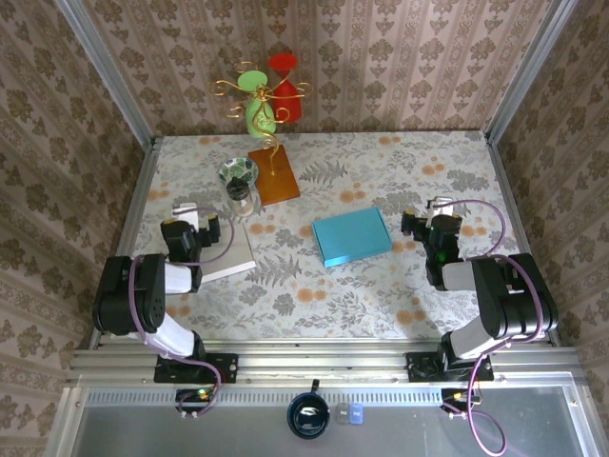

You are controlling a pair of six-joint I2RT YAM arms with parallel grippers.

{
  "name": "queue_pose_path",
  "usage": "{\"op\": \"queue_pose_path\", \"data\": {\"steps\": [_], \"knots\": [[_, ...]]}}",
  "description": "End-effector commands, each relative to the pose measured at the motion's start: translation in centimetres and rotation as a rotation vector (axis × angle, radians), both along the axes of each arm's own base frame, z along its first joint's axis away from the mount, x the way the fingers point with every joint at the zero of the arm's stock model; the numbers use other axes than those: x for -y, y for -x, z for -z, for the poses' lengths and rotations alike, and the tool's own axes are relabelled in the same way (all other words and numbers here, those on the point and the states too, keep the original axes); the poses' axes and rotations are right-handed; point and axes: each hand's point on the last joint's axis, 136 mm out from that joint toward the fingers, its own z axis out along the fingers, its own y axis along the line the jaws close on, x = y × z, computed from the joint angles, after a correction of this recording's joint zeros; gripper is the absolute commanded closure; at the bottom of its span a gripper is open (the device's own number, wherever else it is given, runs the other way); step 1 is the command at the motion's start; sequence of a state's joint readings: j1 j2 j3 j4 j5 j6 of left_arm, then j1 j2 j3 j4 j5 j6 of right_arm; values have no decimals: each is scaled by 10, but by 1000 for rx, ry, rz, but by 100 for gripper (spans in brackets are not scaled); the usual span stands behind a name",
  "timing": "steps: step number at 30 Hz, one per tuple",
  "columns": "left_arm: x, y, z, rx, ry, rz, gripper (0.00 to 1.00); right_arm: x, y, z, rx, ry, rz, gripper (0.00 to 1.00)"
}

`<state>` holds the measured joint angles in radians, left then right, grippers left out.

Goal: Fold the paper box

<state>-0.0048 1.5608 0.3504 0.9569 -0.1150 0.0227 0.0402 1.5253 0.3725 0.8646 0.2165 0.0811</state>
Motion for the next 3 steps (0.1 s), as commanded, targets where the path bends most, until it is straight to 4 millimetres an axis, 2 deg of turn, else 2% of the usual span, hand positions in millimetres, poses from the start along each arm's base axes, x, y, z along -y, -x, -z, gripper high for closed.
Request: {"op": "queue_pose_path", "data": {"steps": [1,3], "knots": [[3,-5,-9,33,17,21,0,3,-6,-10,33,21,17,0],[3,-5,-9,32,13,20,0,-1,-4,-12,45,50,25,0]]}}
